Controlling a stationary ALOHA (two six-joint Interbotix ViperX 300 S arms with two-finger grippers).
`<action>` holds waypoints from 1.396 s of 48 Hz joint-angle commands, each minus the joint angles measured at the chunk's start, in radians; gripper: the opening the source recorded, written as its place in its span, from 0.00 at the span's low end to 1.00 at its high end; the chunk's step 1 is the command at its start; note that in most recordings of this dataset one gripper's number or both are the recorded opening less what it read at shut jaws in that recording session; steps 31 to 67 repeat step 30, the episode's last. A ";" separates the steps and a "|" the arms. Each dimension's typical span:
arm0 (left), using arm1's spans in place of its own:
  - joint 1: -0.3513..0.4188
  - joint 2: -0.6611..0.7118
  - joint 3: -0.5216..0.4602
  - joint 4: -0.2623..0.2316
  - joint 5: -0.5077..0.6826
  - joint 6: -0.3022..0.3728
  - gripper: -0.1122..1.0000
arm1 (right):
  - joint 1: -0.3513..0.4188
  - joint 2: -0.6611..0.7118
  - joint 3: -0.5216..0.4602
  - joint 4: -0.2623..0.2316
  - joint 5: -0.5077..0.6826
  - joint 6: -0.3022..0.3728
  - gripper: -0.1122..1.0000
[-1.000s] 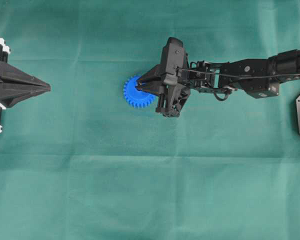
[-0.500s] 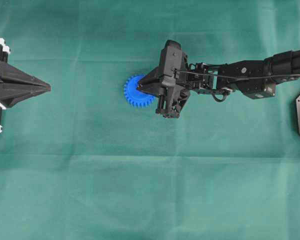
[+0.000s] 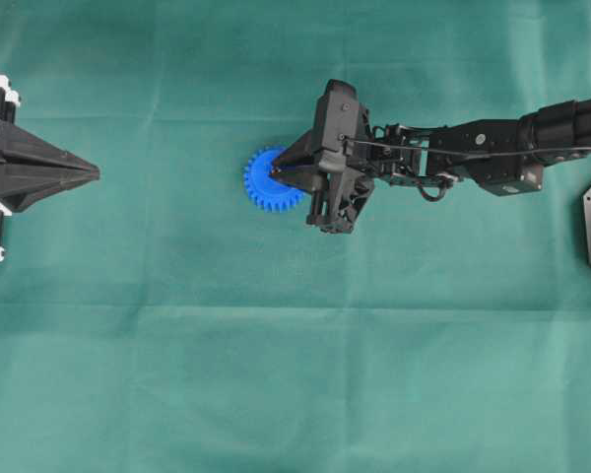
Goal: Insert the shaft placed at a random location into the center hole of the medium gear at another random location.
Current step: 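Lower the shaft into the gear's center hole with the right gripper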
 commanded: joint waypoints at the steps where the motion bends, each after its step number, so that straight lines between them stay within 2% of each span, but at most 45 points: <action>1: -0.002 0.006 -0.026 0.002 -0.005 -0.002 0.10 | 0.006 -0.031 -0.026 0.002 0.002 -0.005 0.47; 7: -0.002 0.008 -0.025 0.003 -0.005 -0.002 0.10 | 0.006 -0.060 -0.026 0.003 0.026 -0.005 0.76; 10: -0.002 0.008 -0.025 0.003 -0.005 -0.002 0.10 | 0.006 -0.077 -0.023 0.002 0.035 -0.005 0.80; 16: -0.002 0.006 -0.026 0.003 -0.005 -0.002 0.10 | 0.006 -0.112 -0.017 0.002 0.054 -0.005 0.77; 30: -0.002 0.008 -0.026 0.003 -0.005 -0.002 0.10 | 0.008 -0.196 0.028 0.002 0.095 -0.005 0.77; 67: -0.002 0.008 -0.026 0.003 -0.005 -0.002 0.10 | 0.008 -0.196 0.028 0.002 0.095 -0.005 0.77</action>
